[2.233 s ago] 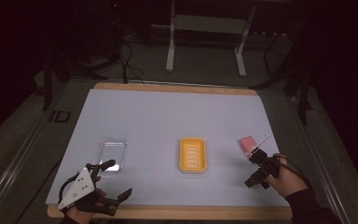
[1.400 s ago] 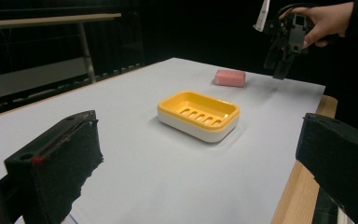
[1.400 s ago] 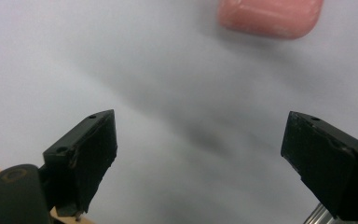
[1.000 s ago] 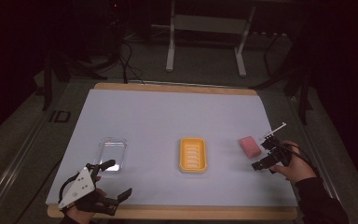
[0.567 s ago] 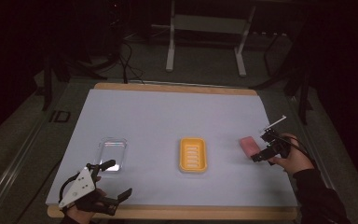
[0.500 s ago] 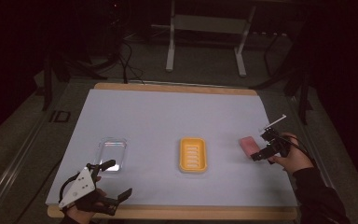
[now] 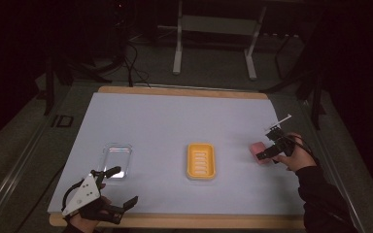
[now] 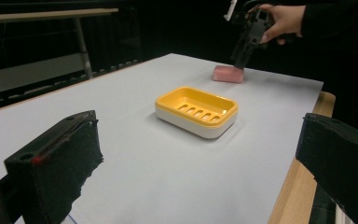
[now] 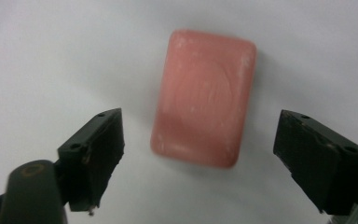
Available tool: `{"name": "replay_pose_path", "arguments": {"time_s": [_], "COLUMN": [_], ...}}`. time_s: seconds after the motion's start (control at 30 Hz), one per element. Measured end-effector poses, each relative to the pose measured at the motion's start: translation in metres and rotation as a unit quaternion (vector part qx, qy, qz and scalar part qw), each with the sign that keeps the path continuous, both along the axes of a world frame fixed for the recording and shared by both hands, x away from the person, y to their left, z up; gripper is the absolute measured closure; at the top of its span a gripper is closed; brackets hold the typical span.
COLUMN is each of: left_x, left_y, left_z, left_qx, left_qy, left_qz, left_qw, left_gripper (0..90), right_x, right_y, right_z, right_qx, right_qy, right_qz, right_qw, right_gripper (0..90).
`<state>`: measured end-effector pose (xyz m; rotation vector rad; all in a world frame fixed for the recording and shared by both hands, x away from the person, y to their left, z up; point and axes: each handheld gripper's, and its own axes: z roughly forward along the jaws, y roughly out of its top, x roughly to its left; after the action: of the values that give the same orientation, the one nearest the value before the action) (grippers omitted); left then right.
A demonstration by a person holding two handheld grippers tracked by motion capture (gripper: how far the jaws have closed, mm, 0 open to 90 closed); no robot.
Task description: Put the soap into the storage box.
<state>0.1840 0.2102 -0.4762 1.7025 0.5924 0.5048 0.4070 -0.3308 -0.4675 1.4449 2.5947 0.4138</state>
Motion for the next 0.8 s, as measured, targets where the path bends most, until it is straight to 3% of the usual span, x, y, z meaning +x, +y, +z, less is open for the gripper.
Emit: {"name": "replay_pose_path", "arguments": {"time_s": [0.4,0.53,0.8], "left_x": [0.001,0.001,0.001], "left_y": [-0.001,-0.001,0.000], "left_z": [0.000,0.000,0.000], "left_qx": [-0.001,-0.002,-0.001], "left_qy": [0.001,0.000,0.000], "left_qz": [-0.002,-0.001,-0.004], "left_qw": [1.0000,1.0000,1.0000], "left_gripper": [0.3,0.3,0.3], "right_x": [0.014,0.017,0.022], "right_y": [0.005,0.007,0.010], "right_z": [-0.014,-0.019,-0.028], "right_qx": [0.012,0.005,-0.010], "right_qy": [0.001,-0.003,0.012], "right_qz": [-0.001,-0.010,-0.026], "right_qw": [0.9999,0.9999,0.9995], "right_gripper": [23.5,26.2,31.7]}}
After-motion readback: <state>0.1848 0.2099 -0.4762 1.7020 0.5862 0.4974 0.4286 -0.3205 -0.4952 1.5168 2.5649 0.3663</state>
